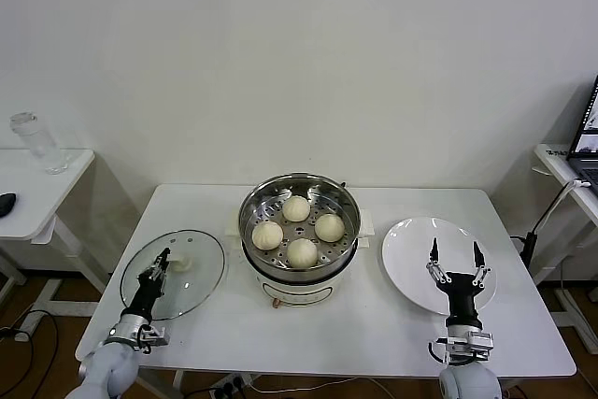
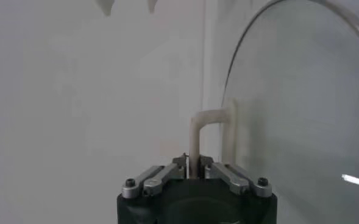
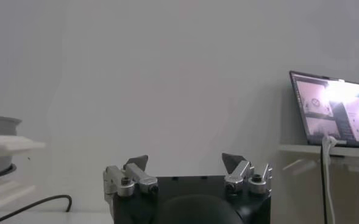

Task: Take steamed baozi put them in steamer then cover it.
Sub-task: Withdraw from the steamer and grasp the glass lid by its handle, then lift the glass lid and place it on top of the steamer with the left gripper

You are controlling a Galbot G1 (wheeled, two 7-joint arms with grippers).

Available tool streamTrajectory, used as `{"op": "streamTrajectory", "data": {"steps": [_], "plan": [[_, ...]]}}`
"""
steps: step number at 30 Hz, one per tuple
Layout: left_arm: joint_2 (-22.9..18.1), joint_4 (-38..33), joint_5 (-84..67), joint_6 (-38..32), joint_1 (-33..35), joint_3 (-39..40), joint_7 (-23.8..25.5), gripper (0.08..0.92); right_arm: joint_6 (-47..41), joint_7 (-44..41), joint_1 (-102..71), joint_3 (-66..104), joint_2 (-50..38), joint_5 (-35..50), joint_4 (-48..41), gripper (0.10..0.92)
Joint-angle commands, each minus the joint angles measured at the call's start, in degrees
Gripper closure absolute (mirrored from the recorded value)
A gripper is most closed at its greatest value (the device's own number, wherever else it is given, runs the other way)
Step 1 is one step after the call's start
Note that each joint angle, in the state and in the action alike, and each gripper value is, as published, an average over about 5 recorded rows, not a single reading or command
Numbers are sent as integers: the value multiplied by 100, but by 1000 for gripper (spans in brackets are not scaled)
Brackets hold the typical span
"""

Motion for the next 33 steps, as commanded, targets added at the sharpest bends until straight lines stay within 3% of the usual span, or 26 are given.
{"op": "streamTrajectory", "data": {"steps": [1, 8, 14, 23, 29, 33], "plan": [[168, -632, -301, 66, 135, -331, -62, 814, 7, 7, 16, -16, 3, -10, -7, 203], [491, -2338, -733, 561, 592, -1108, 189, 814, -24, 29, 87, -92, 26, -79, -35, 203], [626, -3880, -1118, 1210, 776, -1063, 457, 814, -433, 205, 149, -191, 30, -187, -15, 203], [412, -5191, -1042, 2449, 303, 850, 854, 814, -983, 320, 232, -319, -29, -268, 9, 203], [193, -5238, -634, 3254, -438, 2303, 1549, 814, -965, 303, 269, -290, 35, -256, -52, 203], [-187, -4962, -224, 3716, -859, 2897, 2104, 814, -926, 313, 313, -252, 81, -286, -103, 203]]}}
